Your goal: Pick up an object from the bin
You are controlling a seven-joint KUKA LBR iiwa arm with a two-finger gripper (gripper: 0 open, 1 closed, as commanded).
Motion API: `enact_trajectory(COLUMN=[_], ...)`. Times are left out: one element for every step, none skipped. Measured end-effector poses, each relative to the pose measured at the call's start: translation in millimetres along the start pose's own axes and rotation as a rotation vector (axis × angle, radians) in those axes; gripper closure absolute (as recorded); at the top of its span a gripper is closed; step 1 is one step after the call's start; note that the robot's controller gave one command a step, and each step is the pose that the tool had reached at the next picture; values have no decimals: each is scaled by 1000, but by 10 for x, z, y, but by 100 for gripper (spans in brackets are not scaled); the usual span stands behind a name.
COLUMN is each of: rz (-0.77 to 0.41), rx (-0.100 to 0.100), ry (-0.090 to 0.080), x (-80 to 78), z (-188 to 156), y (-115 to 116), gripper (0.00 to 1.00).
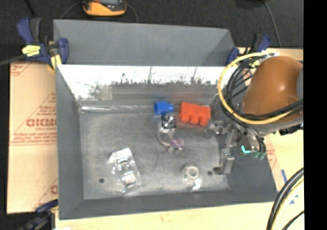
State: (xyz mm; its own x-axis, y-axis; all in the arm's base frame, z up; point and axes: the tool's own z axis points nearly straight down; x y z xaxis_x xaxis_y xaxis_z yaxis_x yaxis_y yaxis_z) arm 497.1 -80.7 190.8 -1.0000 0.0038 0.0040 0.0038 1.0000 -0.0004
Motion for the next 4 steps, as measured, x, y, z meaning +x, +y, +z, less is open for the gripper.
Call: enact_trajectory(rz=[-7, 145, -84, -380], rx=[3, -1, 2, 5], ry=[-20, -14, -18, -18], x=[209, -13, 210, 159], z=[1217, 331, 1163, 1182], y=[-354, -1, -225, 145], gripper=[0, 0, 0, 0])
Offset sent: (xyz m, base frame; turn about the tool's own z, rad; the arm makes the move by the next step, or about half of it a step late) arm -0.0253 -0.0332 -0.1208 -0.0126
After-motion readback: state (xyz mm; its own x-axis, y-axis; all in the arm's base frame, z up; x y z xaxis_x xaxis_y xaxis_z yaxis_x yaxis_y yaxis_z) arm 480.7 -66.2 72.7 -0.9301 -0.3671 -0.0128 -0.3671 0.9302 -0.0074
